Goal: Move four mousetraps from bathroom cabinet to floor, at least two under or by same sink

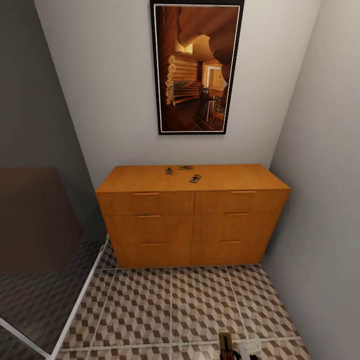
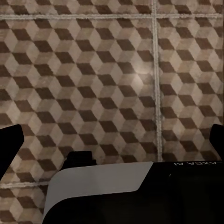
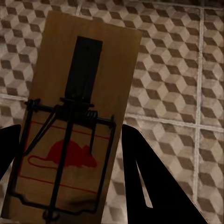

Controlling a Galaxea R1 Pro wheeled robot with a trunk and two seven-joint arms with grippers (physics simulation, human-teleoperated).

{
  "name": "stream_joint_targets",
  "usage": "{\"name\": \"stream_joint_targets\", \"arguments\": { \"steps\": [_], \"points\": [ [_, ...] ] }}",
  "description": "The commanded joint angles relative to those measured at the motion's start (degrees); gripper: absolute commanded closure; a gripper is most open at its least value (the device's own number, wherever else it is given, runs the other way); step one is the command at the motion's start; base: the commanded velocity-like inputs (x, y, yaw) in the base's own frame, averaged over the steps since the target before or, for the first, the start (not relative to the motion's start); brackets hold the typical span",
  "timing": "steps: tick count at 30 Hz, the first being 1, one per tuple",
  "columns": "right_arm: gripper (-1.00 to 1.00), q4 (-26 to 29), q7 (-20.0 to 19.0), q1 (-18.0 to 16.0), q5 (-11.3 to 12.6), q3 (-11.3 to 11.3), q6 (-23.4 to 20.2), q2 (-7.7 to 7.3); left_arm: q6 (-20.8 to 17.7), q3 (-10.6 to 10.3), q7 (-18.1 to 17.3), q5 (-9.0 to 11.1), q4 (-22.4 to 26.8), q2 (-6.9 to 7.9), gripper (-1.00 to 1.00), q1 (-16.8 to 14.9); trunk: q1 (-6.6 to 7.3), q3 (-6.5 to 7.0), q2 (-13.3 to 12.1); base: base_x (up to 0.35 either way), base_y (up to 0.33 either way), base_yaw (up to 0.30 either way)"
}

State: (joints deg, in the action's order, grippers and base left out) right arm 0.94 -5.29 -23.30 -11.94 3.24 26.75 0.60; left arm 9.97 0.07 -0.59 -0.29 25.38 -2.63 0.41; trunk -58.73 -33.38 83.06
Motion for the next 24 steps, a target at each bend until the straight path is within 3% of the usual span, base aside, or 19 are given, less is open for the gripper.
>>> {"name": "stream_joint_targets", "arguments": {
  "steps": [1, 8, 24],
  "points": [
    [1.0, -0.04, -0.54, 0.6, -0.01, 0.45, 1.43, 0.0, 1.43, 0.01, -0.03, -0.01, -0.18, 0.0, -1.0, 0.03, 0.0, -0.04, 0.02, 0.0, 0.0, 0.0],
    [1.0, 0.08, -0.81, 1.58, -0.03, 0.47, 3.81, 0.18, 4.48, 0.02, 0.13, -0.03, -1.2, 0.0, -1.0, 0.03, 0.0, -0.04, 0.02, 0.0, 0.0, 0.0],
    [1.0, 0.21, -0.7, 1.68, -0.02, 0.54, 4.11, 0.24, 4.07, 0.11, 0.43, -0.02, -0.76, -0.27, -1.0, -0.04, 0.0, -0.04, 0.02, 0.0, 0.0, 0.0]
  ]
}}
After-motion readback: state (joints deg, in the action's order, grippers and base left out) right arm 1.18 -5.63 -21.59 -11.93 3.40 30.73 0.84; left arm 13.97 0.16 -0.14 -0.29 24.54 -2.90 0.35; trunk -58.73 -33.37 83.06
